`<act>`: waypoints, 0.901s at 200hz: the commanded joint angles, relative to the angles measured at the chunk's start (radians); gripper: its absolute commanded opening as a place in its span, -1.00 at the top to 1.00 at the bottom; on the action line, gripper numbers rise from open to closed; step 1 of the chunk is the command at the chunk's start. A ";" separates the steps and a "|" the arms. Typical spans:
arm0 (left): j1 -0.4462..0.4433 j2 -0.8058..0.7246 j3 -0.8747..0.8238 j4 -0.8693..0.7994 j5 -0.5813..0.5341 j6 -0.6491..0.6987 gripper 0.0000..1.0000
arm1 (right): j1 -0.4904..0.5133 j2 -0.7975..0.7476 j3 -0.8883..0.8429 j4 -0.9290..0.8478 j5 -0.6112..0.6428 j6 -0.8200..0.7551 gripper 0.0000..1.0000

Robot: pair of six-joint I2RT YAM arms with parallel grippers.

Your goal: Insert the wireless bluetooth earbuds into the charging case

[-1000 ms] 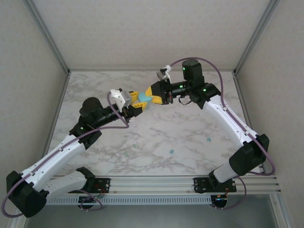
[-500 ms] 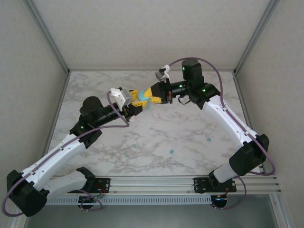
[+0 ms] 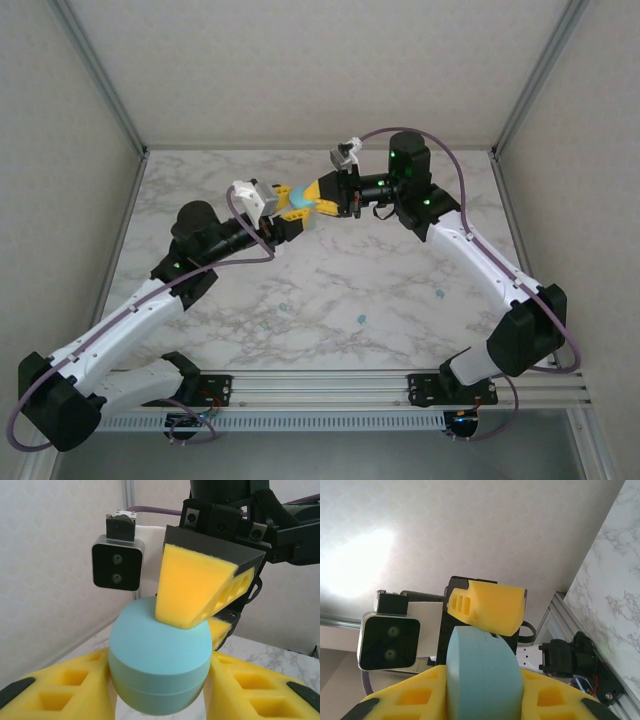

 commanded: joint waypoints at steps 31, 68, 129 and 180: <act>-0.009 0.017 0.038 0.062 0.046 -0.043 0.07 | 0.012 -0.025 -0.041 0.195 0.006 0.095 0.71; -0.009 0.018 0.035 0.068 0.055 -0.047 0.04 | 0.013 -0.031 -0.046 0.270 0.006 0.147 0.71; -0.008 0.019 0.027 0.091 0.042 -0.053 0.02 | 0.012 -0.039 -0.055 0.279 0.018 0.160 0.71; -0.009 0.021 0.039 0.116 0.041 -0.072 -0.02 | 0.012 -0.033 -0.066 0.245 0.028 0.140 0.71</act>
